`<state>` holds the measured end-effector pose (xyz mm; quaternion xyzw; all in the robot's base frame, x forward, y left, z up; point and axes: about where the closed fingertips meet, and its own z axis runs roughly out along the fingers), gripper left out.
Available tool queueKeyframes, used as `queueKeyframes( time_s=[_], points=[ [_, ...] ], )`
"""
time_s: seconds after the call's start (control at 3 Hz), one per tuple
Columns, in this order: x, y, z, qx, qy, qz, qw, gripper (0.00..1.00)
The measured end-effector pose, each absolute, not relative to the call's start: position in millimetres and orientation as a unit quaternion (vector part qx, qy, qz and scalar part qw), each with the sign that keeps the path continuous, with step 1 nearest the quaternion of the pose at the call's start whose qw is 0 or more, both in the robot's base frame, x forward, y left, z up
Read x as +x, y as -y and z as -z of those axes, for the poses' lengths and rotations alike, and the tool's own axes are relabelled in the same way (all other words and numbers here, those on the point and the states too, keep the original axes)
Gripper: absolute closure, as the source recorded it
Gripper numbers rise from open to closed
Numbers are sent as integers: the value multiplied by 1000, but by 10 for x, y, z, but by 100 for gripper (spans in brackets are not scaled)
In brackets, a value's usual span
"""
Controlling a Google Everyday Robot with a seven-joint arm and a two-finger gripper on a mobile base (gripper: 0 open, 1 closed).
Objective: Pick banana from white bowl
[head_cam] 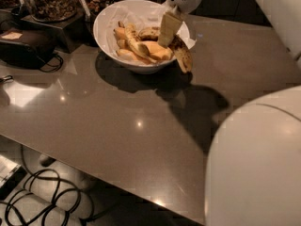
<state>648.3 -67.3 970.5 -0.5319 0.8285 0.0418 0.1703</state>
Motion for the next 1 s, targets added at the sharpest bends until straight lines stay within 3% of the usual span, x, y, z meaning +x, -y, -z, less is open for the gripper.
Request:
queueKeyframes(
  time_s=[0.67,1.0],
  points=[
    [5480,728,-9775,-547,-823,-58,140,100],
    [5507,708,-9763,-548,-822,-57,145,100]
  ],
)
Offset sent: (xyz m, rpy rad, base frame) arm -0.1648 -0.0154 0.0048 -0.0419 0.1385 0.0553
